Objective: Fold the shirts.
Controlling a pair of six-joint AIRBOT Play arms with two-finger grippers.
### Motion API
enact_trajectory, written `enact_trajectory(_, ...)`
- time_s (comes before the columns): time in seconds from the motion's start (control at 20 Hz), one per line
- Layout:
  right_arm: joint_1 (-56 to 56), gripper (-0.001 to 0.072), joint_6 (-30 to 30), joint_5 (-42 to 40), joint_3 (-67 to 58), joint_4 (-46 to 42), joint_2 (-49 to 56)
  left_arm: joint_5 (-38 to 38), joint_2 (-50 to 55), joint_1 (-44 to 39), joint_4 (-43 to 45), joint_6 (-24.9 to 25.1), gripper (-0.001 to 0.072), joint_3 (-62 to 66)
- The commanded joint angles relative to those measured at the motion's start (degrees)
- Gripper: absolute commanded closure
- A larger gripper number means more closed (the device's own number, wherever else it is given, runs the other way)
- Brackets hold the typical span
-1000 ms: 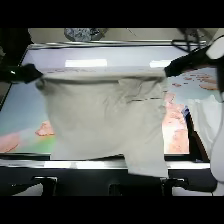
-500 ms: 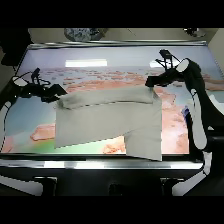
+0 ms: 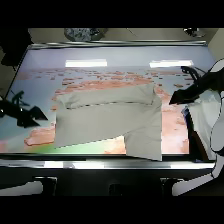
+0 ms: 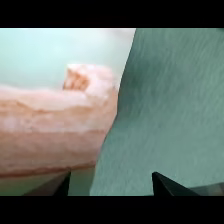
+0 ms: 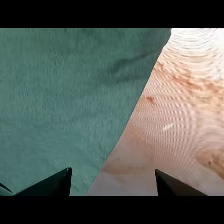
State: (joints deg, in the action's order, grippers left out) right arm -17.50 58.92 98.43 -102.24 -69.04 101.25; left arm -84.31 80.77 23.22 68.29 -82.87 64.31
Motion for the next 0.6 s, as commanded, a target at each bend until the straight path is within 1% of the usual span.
enact_trajectory(0.0,-1.14,0.0115,-2.38,2.8,7.89,-0.09,-2.34,5.66,-10.45,1.22,-1.79,4.5,0.0145,-22.08)
enact_trajectory(0.05,-1.11,0.0115,-2.91,2.54,9.35,-0.09,-2.67,6.99,-11.93,1.22,-1.84,5.57,0.0211,-25.51)
enact_trajectory(0.2,-1.14,0.0115,-3.23,1.73,10.23,-0.07,-2.84,9.57,-12.68,1.18,-4.59,6.05,0.0216,-29.49)
enact_trajectory(0.35,-1.14,0.0115,-3.58,0.31,10.23,-0.11,-2.91,14.1,-12.66,0.0,-7.74,5.97,0.0219,-30.27)
enact_trajectory(0.4,-1.14,0.0115,-3.74,0.15,10.23,-0.13,-2.91,15.17,-12.66,-0.48,-7.76,5.92,0.0276,-30.27)
enact_trajectory(0.45,-1.14,0.0115,-3.74,-0.09,10.23,-0.13,-2.91,16.28,-12.66,-1.03,-7.69,5.75,0.0287,-30.27)
enact_trajectory(0.5,-1.14,0.0115,-3.74,-0.31,10.23,-0.13,-2.91,17.51,-12.66,-1.53,-7.69,5.14,0.0391,-30.29)
enact_trajectory(0.55,-1.14,0.0115,-3.91,-0.42,10.23,-0.15,-2.91,18.78,-12.66,-1.77,-7.72,4.57,0.0438,-30.34)
